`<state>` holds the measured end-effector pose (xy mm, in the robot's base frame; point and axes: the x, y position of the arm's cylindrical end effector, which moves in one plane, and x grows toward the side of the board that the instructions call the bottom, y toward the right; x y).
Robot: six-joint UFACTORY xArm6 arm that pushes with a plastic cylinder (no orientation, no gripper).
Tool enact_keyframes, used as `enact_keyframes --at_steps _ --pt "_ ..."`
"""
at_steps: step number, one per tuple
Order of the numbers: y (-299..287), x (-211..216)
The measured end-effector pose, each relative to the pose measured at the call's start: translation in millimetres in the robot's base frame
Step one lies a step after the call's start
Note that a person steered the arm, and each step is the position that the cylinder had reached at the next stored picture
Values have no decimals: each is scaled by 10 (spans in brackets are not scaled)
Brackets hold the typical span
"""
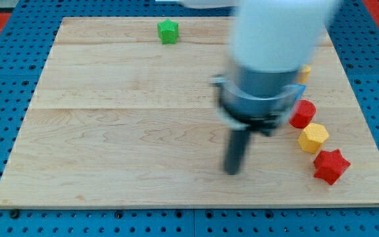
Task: Place the green star at the bottom of the board
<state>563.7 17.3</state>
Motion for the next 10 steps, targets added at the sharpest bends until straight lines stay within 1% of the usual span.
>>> enact_keyframes --at_steps 1,2,3,4,5,6,7,8,9,10 --pt "-1458 -568" --pt "-1932 -1504" --pt "-1729 -2542" --pt "-1118 -2998" --pt "-1498 -3457" --pt "-937 -3466" --pt "-208 -2872" --pt "15 -2206" --pt "-473 -2602" --pt "-475 -3074"
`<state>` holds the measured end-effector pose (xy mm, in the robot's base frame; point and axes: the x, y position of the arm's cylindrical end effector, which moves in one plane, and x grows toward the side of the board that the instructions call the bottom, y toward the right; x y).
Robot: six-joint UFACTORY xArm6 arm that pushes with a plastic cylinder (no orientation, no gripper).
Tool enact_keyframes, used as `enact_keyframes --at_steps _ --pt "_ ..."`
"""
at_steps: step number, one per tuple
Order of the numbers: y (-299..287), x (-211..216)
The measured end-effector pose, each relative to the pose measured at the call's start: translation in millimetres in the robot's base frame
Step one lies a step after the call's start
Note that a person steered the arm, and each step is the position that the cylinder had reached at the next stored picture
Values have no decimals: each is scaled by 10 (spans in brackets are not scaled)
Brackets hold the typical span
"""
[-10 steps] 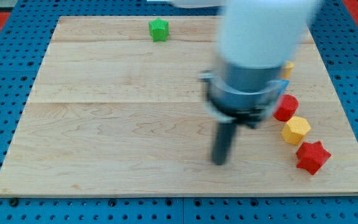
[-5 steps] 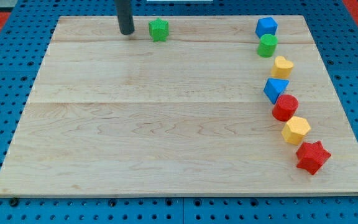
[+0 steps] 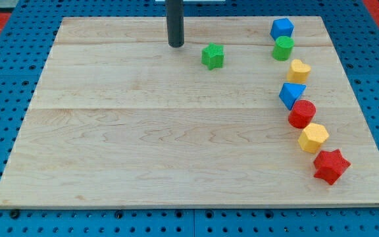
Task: Place the green star at the bottom of the board
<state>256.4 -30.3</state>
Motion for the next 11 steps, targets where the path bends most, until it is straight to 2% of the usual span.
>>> enact_keyframes --at_steps 1,2,3,4,5,6,8,9,11 --pt "190 62" --pt "484 683" --pt "514 1085" --pt "144 558" --pt "735 301" --pt "896 886" --pt "829 2854" --pt "675 3034" --pt "889 2955"
